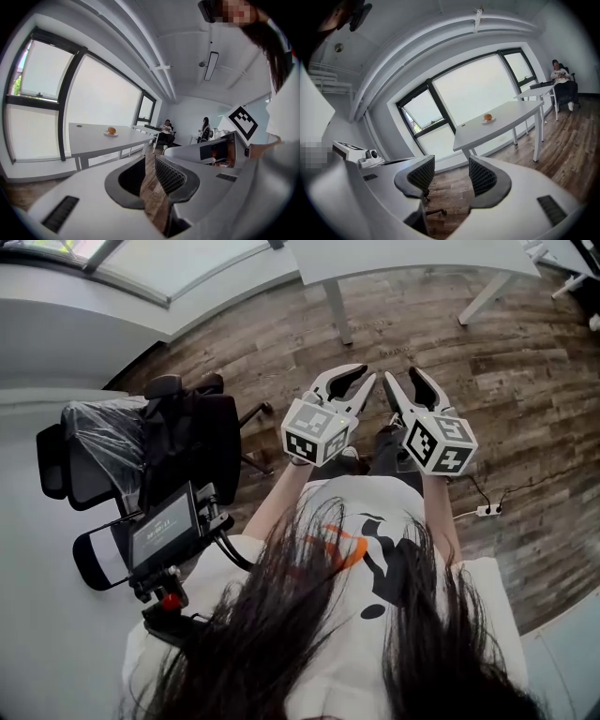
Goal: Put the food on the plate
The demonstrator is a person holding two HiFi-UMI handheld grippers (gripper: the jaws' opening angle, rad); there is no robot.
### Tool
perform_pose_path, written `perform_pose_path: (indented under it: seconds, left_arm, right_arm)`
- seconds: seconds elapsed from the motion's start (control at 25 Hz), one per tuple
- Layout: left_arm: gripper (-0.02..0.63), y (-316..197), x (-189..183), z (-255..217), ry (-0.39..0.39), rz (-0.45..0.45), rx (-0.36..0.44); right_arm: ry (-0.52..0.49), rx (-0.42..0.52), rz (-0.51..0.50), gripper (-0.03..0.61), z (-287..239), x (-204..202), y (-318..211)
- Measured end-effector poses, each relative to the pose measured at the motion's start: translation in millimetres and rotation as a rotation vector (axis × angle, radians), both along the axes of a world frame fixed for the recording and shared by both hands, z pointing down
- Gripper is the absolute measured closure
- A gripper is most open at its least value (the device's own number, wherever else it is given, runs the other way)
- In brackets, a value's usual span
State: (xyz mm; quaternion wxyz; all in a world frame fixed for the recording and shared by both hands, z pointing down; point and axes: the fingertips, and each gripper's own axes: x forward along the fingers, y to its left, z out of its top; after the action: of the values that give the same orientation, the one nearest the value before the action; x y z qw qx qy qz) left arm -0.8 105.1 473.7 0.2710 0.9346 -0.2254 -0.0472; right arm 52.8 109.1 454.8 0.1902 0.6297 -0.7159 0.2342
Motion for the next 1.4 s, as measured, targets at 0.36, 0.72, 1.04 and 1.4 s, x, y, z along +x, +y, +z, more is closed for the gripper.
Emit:
perform_pose_path:
  seconds: [0.36, 0.72, 1.04, 1.4]
  left_arm:
    - [0.545, 12.9, 5.6, -9.1, 0.043, 0.032, 0.007]
    - [0.545, 13.5, 9.0, -13.8, 0.048, 0.038, 0.018]
    - [0.545, 10.6, 8.8, -8.8, 0.028, 0.031, 0.012]
    - [0.545, 2.1, 5.2, -6.7, 0.029, 0.002, 0.003]
  right_arm:
    - [0.039, -0.005, 0.036, 0.341, -4.6, 0.6, 23.3]
    - [0.055, -0.014, 0.046, 0.341, -7.2, 6.1, 28.8]
    - [0.048, -0.033, 0.031, 0.341, -1.5, 5.0, 25.5]
    - [0.041, -0.053, -0.004, 0.341, 5.2, 0.5, 15.8]
